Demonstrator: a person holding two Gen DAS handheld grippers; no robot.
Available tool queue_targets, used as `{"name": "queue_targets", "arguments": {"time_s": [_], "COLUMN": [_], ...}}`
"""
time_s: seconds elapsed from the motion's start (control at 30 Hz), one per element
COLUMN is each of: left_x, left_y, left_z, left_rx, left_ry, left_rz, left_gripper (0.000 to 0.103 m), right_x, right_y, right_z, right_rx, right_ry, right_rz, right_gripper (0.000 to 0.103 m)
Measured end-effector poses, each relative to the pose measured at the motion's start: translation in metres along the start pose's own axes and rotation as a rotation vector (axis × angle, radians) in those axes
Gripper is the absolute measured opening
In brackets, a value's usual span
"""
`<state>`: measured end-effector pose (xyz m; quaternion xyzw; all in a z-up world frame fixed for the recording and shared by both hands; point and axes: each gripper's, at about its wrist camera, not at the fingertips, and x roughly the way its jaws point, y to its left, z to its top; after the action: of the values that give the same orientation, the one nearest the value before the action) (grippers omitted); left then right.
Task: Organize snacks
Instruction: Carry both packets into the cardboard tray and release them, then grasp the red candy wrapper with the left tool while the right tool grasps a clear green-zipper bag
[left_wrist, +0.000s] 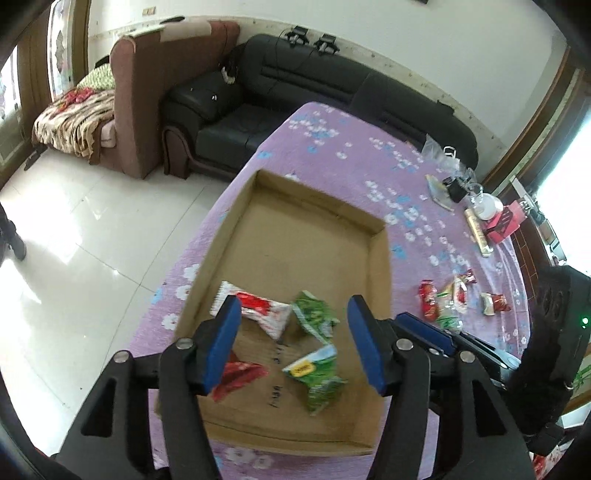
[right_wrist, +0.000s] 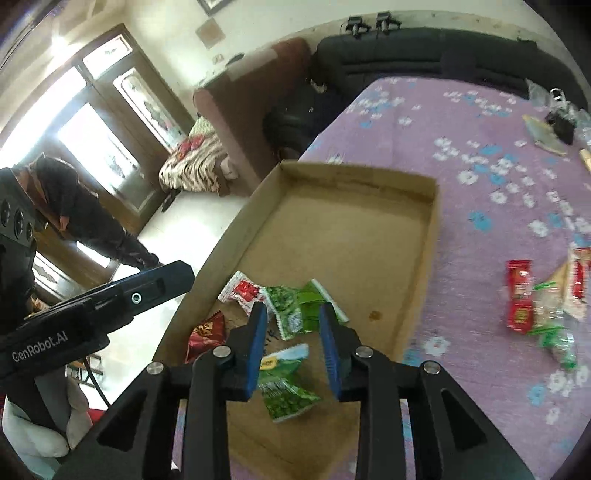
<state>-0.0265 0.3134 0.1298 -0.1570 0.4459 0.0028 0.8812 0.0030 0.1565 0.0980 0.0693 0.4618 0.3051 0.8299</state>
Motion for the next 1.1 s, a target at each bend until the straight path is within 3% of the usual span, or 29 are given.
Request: {"name": "queue_targets", "arguments": {"time_s": [0.17,0.3,0.5,0.7,0.9,1.1], "left_x": [-0.002,0.002,0.043,0.068,0.084,0.1], "left_y": [-0.034,-0.063,-0.112,-0.146,-0.161,-0.151], "left_z": [-0.009,-0.02,-0.043,-0.056,-0.063,-0.054], "left_rx": [0.006,0.036,0.075,0.113,0.168,0.12], "left_ry": [0.011,0.017,0.121,0.185,0.208,0.224], "left_rz": [-0.013,-0.023,-0.084,-0.098,-0.077,-0.09], "left_gripper": [0.062,0.062,0.061,0.062,0.062,0.062], "right_x": [-0.04,-0.074,-0.114,-0.12,-0.098,-0.053], "right_y": [-0.035,-0.099,-0.195,-0.234,-0.213,-0.184], "right_z": [-0.011,-0.027,-0.056,-0.059,-0.045,-0.037], "right_rx": [0.055,0.163,0.305,0.372,0.183,-0.1], "right_ry": [-0.05,-0.06,-0.029,-0.013,0.03,0.092], "right_rz": [-0.035,-0.105,-0.221,-0.199,-0.128,-0.193], "right_gripper": [0.032,0.032,0.032,0.032,0.032,0.032]}}
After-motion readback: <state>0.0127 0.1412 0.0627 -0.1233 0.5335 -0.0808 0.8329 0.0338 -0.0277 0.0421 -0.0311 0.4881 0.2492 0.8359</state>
